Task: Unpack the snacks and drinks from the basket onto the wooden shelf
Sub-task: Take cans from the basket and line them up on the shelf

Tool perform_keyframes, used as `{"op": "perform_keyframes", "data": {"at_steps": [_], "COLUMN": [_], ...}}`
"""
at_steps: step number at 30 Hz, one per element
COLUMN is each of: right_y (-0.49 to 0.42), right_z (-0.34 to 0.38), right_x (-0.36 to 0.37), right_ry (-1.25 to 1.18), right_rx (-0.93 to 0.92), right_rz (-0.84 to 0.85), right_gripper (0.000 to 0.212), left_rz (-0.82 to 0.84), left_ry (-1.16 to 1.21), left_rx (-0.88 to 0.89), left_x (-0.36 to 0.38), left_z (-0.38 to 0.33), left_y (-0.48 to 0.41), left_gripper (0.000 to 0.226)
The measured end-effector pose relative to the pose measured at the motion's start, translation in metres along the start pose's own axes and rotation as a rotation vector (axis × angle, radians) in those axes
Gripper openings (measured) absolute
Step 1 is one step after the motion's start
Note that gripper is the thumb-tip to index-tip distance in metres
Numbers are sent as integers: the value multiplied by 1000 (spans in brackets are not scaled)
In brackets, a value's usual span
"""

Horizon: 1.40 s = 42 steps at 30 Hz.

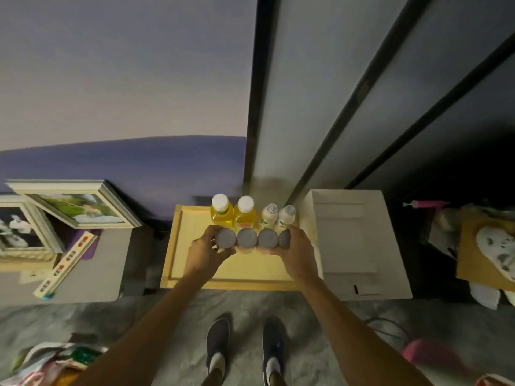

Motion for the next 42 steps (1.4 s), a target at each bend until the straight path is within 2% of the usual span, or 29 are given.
{"op": "perform_keyframes", "data": {"at_steps": [3,8,23,26,28,30,36,42], "right_y": [-10,-12,0,2,7,14,47,67], "right_z": [-14,-24,-29,-24,-20,-13,32,125], "right_x": [24,40,53,46,38,27,-8,-29], "right_ry": [-24,31,122,191,241,288,306,301], "right_rx": [21,40,35,3,-25,-54,-168,-455], "right_rz": [17,40,92,99,87,51,9,-84], "right_gripper": [50,53,71,79,91,98,103,92], "left_rz": [4,-29,-9,59,111,120,58,-175], "left_ry": [-7,-4,-42,-104,-189,-244,-284,-381], "left_rx": [-30,-74,-153,-138,-117,-122,-121,-82], "left_x": [10,21,30,30,26,16,-56,-165], "left_z": [15,34,56,46,34,22,-2,-38], "left_y": [-8,-11,-3,1,7,15,69,142], "left_gripper": [65,66,67,74,85,95,106,91]}}
Point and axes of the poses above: each hand's wrist, its own y-axis away from the middle knuckle, its own x-axis out of the palm, z = x × y, the point moved 6 cm from there along -y, towards the middle knuckle, and after that the axes turned 14 degrees about y, right-handed, at the moved point
